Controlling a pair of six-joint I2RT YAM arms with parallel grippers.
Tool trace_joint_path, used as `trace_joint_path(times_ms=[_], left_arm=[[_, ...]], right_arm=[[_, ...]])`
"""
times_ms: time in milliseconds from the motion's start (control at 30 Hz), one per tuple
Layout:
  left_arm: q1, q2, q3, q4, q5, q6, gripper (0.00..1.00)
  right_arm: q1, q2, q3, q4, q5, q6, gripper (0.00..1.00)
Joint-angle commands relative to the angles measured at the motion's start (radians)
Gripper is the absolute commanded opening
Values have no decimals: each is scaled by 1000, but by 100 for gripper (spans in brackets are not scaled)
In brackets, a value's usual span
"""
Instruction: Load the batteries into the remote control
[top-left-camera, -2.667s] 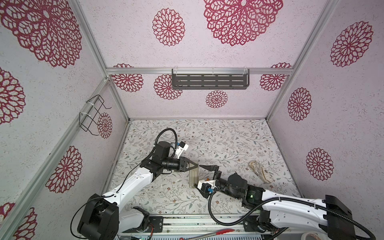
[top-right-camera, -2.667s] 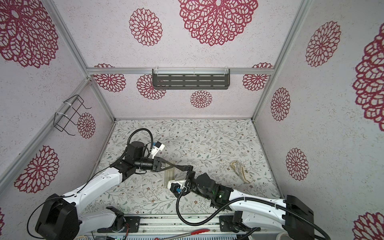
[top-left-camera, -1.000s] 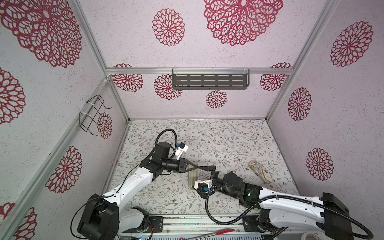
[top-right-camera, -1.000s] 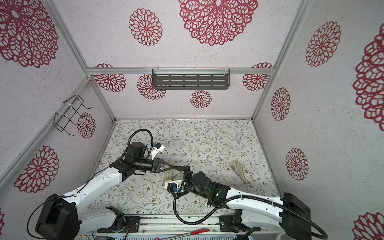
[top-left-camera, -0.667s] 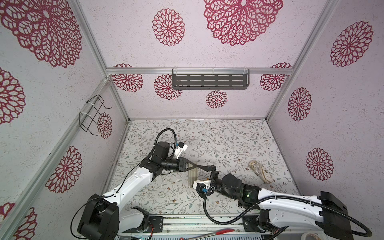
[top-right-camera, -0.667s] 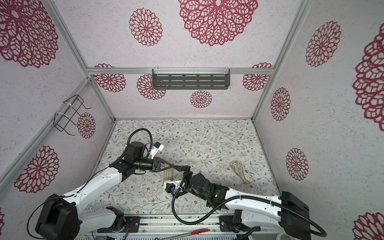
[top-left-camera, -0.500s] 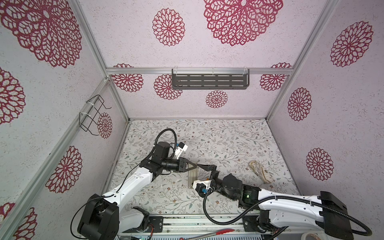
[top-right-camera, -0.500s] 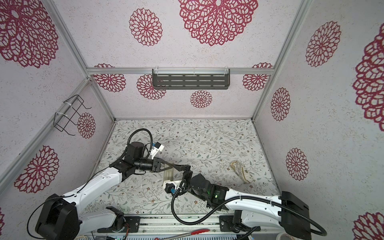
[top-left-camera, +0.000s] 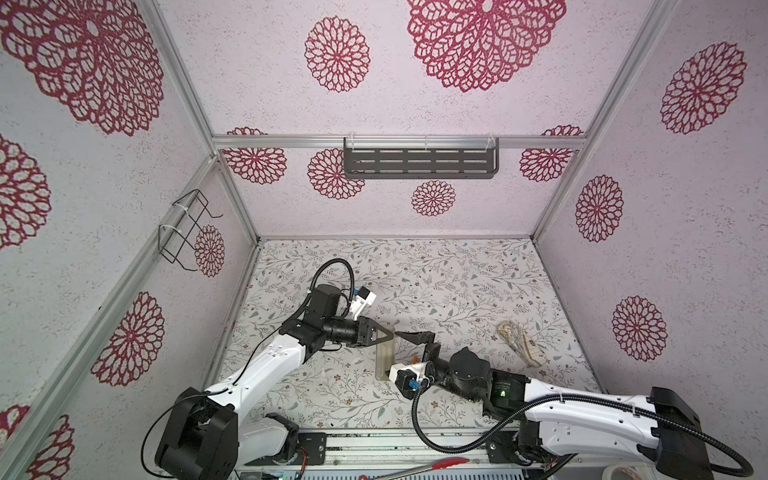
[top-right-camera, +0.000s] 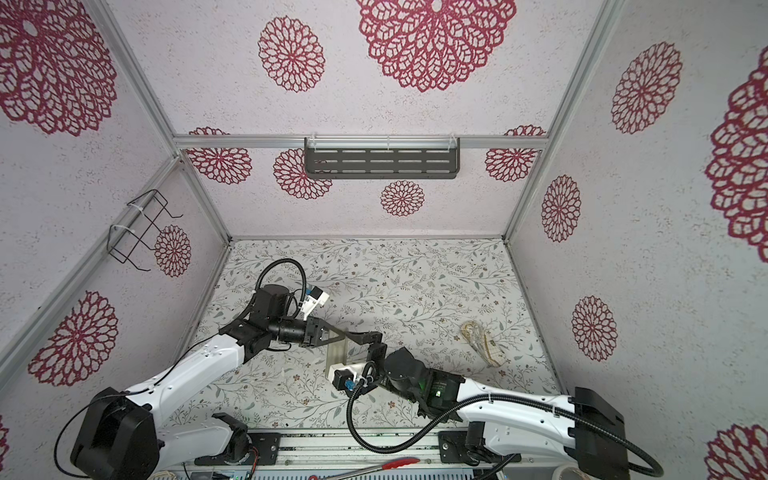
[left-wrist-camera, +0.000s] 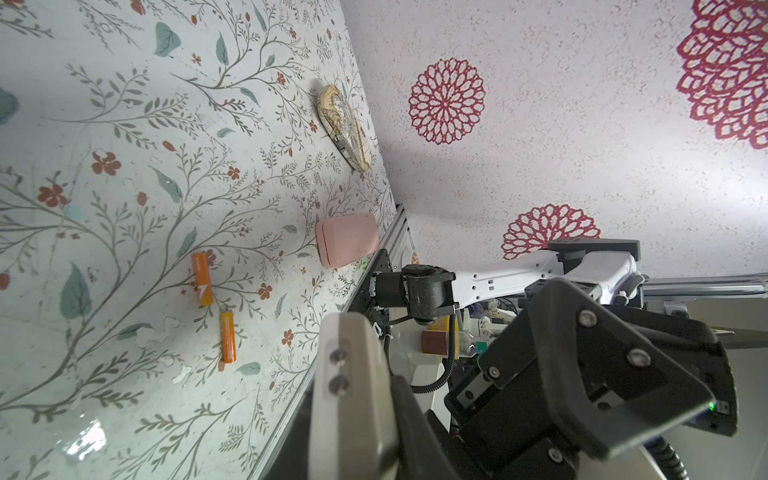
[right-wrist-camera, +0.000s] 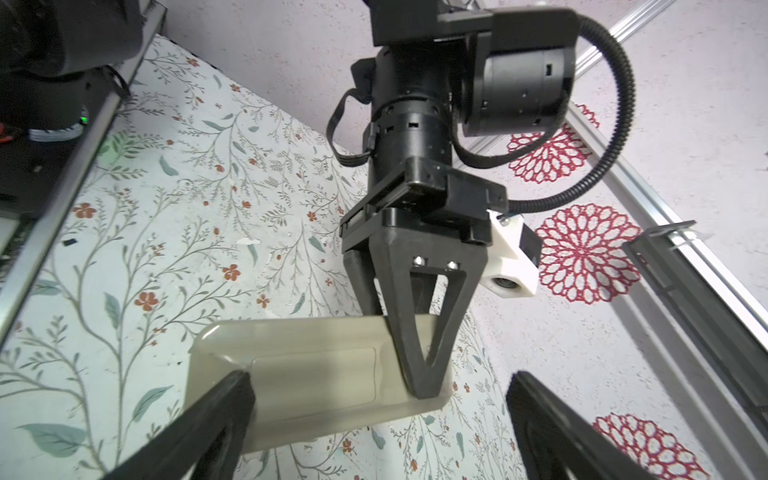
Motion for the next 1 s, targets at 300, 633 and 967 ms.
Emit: trace_joint_path(times_ms=[300, 633, 967], left_arm=[[0, 11, 30, -35, 10, 47, 0], [-2, 13, 33, -35, 10, 47, 0], [-4, 11, 33, -35, 13, 47, 0]], right_arm=[[-28, 28, 55, -34, -54, 61, 99], [-32, 75, 71, -33, -56, 65, 99], [-33, 129, 92, -56, 23, 33, 99]])
